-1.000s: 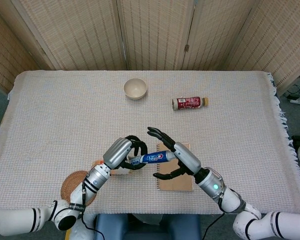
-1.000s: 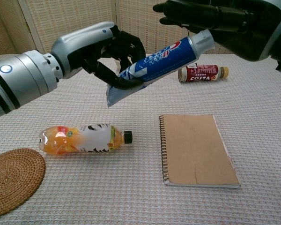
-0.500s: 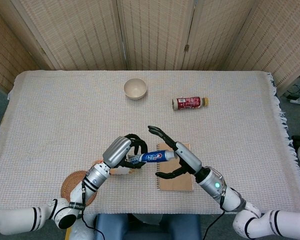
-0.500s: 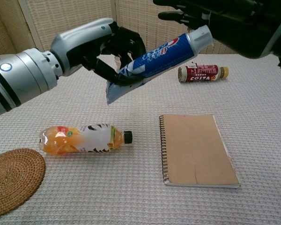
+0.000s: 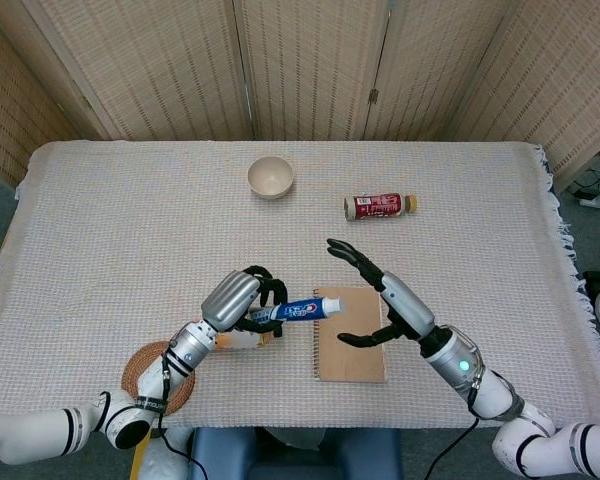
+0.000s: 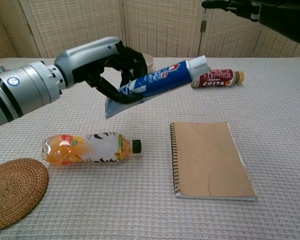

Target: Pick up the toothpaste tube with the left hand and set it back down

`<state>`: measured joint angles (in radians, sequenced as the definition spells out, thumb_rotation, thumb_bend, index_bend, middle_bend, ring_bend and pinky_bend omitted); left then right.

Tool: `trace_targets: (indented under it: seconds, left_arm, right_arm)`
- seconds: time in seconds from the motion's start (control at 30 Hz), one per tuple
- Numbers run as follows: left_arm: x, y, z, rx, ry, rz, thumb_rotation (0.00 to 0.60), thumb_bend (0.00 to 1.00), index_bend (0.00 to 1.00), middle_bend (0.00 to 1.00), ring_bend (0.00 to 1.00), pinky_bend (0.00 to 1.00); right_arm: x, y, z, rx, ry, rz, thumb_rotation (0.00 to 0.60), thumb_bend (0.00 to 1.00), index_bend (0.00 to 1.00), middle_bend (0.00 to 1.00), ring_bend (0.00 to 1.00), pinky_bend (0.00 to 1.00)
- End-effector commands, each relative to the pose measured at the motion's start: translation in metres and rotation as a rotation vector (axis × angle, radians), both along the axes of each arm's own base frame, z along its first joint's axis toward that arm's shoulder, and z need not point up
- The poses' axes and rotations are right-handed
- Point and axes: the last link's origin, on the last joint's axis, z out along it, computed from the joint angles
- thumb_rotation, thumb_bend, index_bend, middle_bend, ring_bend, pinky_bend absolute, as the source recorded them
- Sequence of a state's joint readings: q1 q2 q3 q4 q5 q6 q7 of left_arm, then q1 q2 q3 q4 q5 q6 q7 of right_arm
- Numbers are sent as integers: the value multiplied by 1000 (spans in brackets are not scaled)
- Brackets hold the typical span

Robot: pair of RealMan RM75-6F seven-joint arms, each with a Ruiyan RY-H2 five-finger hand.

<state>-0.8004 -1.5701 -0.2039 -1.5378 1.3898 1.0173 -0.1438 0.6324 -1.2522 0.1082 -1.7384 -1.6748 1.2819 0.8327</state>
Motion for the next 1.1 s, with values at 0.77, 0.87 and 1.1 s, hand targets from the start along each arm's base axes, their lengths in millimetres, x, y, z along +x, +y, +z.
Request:
trace_targets:
  seconds: [0.77,0.87,1.1]
  left_arm:
    - [-51,65,-34,143,473,248,600,678,275,353,265,194]
    - [-54,62,-31,171,473,249,600,602,203,251,193,168]
    - [-69,44,14,267,380,261,600,580,193,236,189,166]
  right_arm:
    - [-44,15,25,-128,178,-57,386,263,0,0,0,0]
    - [-54,16,27,-144,228,-74,386,263,0,0,0,0]
    - [-91,24,48,-268,449,-156,425,264,0,0,0,0]
